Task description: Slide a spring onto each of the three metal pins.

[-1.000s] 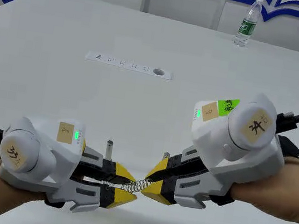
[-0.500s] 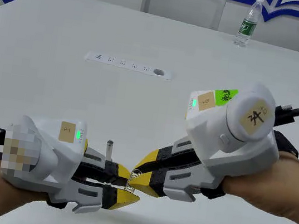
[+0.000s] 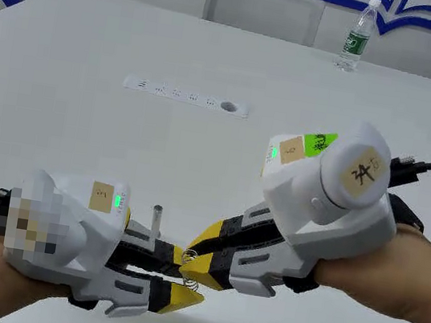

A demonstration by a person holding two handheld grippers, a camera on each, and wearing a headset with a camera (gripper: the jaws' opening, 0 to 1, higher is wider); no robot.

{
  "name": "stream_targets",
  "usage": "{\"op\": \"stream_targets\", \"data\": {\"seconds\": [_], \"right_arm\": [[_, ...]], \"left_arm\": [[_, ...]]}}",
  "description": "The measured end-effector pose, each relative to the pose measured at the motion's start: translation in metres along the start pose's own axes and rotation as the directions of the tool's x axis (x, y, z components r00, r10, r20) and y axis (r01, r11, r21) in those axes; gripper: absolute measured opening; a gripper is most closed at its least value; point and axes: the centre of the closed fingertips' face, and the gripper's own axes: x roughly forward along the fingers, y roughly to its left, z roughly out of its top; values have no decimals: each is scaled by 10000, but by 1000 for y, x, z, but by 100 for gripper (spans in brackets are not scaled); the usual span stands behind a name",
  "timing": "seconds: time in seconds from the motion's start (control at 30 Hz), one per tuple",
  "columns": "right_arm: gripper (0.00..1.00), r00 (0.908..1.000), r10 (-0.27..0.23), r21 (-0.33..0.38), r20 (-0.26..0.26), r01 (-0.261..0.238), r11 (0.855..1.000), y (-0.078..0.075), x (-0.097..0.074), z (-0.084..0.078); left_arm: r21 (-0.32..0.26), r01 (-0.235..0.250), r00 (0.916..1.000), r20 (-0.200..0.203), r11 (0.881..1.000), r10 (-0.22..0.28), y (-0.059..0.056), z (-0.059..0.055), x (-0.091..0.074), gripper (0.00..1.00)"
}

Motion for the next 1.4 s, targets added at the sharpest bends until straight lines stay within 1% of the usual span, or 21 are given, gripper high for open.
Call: {"op": "stream_targets", "data": {"seconds": [0.2,0.3,0.57,0.87,1.13,1.4], "right_arm": [[11,10000,40,80,27,-40,10000,2,0,1],[11,10000,42,116,56,-43,9999,2,0,2],[11,9998,-148,291,135,144,9995,-5,-7,0],[11,9991,-395,490,167,386,9981,-12,-13,-4],[11,9978,-647,663,138,637,9958,-21,-20,-10],[11,9936,-1097,903,258,1070,9901,-35,-30,-14]], "left_arm": [[-76,-55,10000,77,10000,56,2,2,-1,16],[-235,-121,9999,109,9996,124,4,2,-3,19],[-599,-546,9980,293,9967,565,14,4,-12,26],[-861,-956,9941,425,9917,995,20,4,-26,33],[-1198,-1512,9867,424,9812,1572,29,-1,-42,40],[-1509,-2100,9749,423,9660,2185,38,-7,-58,46]]}}
